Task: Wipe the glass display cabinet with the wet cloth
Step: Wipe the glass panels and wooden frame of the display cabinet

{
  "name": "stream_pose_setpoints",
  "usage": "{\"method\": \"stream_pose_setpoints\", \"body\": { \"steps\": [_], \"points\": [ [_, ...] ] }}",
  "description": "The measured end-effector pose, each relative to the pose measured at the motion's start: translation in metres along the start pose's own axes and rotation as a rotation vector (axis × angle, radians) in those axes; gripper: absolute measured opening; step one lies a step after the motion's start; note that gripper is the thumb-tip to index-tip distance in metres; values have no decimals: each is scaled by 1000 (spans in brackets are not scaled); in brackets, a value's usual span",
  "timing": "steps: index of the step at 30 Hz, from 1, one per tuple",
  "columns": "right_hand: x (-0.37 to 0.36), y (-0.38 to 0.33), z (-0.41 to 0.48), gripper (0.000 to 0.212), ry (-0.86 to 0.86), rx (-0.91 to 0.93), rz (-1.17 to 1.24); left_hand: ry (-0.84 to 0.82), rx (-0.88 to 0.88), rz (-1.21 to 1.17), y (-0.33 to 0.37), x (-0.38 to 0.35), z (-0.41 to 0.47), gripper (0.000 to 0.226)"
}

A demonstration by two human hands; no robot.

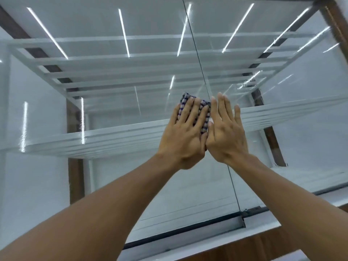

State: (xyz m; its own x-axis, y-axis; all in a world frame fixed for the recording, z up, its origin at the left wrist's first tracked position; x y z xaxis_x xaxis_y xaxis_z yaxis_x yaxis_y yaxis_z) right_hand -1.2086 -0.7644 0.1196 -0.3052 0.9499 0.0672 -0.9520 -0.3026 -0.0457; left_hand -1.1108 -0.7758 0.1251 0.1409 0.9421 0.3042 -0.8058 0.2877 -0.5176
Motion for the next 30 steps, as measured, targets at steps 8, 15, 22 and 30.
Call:
{"method": "stream_pose_setpoints", "body": {
  "steps": [8, 15, 22, 30],
  "points": [
    [-33, -101, 12, 68, -54, 149, 32, 94, 105, 47, -95, 28, -58, 70],
    [-65, -217, 23, 73, -118, 282, 67, 106, 244, 41, -193, 55, -118, 71],
    [-95, -311, 25, 72, -138, 367, 17, 138, 423, 44, -287, 75, -188, 73],
    [-104, -315, 9, 67, -136, 379, 30, 229, 559, 21, -273, 65, -271, 72]
  ]
}}
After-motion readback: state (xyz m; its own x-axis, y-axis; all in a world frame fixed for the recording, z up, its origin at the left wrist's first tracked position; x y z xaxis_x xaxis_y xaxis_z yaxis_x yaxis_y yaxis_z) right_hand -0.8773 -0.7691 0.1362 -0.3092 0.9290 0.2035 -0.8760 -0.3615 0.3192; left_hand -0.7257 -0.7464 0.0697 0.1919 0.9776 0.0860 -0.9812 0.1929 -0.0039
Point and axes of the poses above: each hand's wrist, its own z-axis towards the middle knuckle, its own x-axis out of the back of the hand, y = z × x, the point moved 9 cm from there along z, towards the middle knuckle
